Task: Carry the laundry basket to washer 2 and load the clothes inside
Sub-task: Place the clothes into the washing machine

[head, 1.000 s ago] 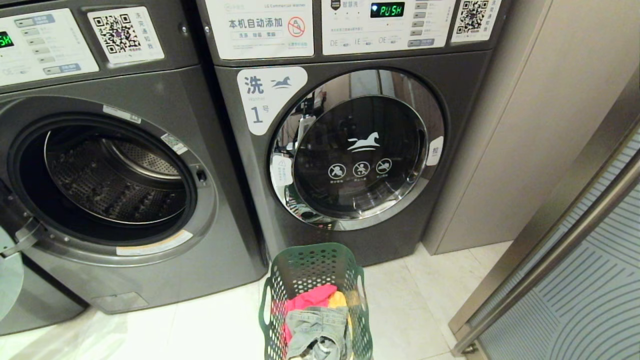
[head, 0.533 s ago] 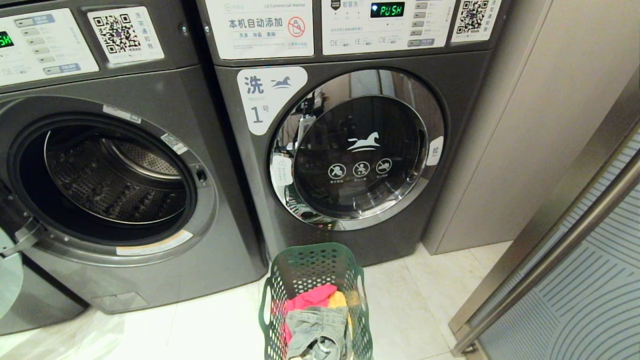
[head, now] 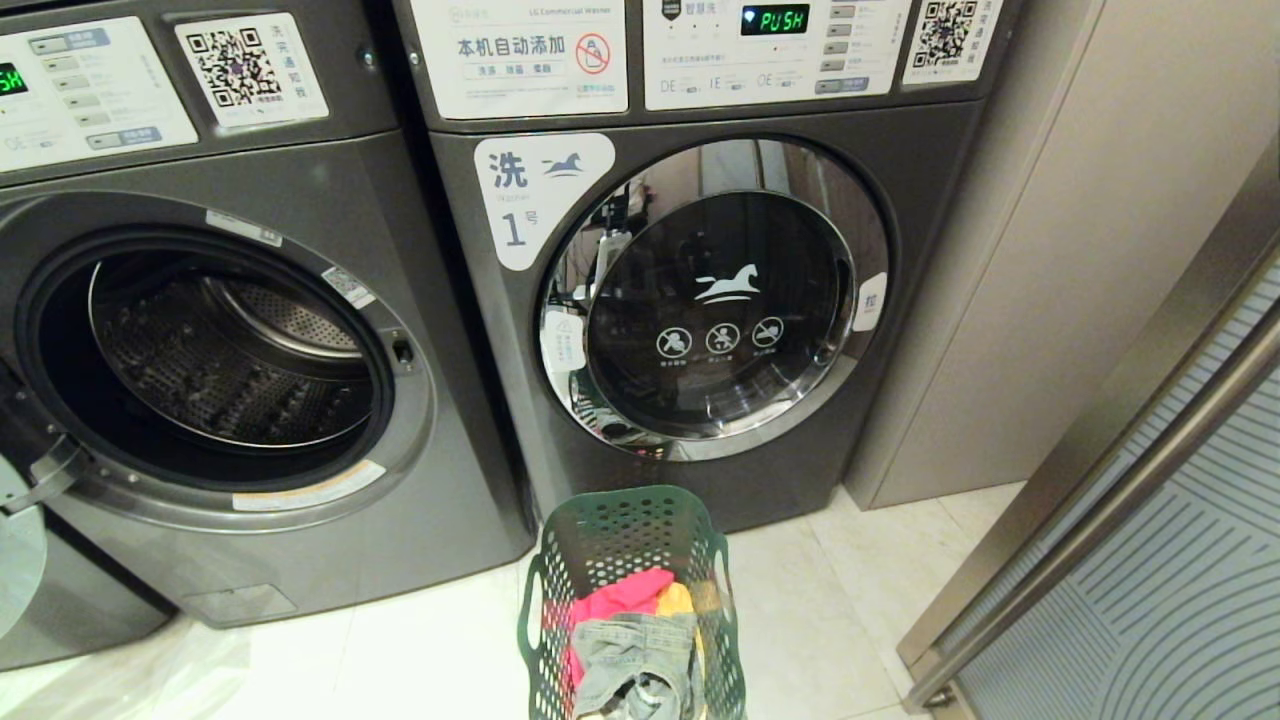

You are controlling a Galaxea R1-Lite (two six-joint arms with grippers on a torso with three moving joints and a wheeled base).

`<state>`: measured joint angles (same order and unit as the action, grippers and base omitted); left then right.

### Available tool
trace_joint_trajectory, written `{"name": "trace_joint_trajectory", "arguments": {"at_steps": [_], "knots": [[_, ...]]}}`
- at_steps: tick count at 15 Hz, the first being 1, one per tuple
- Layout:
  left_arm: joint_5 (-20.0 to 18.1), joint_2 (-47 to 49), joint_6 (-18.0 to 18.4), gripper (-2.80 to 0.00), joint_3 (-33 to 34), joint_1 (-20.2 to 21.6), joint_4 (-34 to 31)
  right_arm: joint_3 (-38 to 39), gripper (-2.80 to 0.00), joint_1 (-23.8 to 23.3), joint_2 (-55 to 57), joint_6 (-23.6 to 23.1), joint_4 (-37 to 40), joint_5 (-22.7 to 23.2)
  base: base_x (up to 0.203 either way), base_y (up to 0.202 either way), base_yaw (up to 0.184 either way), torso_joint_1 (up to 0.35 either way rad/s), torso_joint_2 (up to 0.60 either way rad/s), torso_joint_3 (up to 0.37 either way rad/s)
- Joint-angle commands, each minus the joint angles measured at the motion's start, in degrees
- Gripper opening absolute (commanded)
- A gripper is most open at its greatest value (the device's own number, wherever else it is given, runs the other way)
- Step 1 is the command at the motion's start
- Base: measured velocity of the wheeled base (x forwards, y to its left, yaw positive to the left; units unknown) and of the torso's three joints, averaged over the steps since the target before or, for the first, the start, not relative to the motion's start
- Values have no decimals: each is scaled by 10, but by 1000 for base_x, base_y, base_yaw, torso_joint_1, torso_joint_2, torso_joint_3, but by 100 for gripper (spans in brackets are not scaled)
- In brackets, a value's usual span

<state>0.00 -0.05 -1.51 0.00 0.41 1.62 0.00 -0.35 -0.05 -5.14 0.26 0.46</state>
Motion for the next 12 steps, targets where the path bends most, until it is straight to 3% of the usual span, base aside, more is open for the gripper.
{"name": "trace_joint_trajectory", "arguments": {"at_steps": [1, 12], "knots": [[0, 0, -1, -280, 6, 0, 0, 0, -280, 0, 0, 0, 0, 1, 0, 0, 0, 0, 0, 0], [0, 0, 0, -280, 6, 0, 0, 0, -280, 0, 0, 0, 1, 1, 0, 0, 0, 0, 0, 0]]}}
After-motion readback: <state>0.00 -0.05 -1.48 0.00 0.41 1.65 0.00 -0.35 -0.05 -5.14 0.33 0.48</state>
